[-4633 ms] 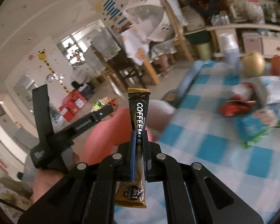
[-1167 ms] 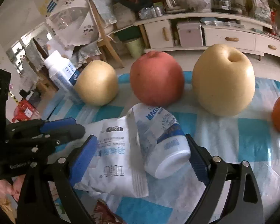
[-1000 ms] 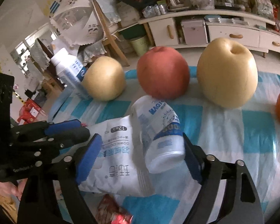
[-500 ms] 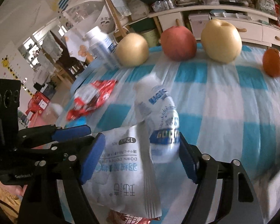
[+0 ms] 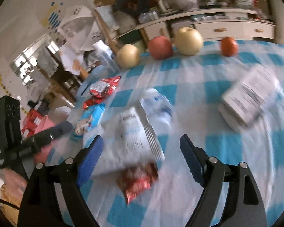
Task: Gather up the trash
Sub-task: 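Grasp the blue pig-print packet with the left gripper while the right grasps the red snack bag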
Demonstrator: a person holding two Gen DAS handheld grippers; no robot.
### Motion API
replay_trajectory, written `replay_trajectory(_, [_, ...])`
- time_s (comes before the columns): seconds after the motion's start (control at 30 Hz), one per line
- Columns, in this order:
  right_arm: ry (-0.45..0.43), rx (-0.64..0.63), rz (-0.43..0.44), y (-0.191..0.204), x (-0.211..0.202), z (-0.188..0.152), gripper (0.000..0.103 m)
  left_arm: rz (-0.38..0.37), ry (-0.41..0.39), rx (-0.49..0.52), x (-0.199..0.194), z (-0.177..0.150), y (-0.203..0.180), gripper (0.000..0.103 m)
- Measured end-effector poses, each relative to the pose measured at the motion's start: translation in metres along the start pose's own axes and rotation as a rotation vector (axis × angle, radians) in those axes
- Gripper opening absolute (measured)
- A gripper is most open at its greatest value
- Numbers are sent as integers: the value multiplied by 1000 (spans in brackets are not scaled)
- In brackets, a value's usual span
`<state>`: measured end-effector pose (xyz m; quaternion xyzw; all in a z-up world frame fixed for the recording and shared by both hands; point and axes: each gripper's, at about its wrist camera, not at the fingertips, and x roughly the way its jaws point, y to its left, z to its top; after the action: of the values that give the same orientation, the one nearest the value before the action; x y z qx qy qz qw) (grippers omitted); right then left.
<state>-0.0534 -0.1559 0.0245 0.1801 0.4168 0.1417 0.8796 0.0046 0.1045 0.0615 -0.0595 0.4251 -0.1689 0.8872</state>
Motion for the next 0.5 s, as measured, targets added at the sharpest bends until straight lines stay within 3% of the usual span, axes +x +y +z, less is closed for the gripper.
replay_trajectory(0.17, [34,40,-17,3,-1,-30,82,105,4,-51,9,-2,23,71])
replay_trajectory(0.5, [55,-1,-35,11,20,-33,78,127,62,-21,44,12,16,71])
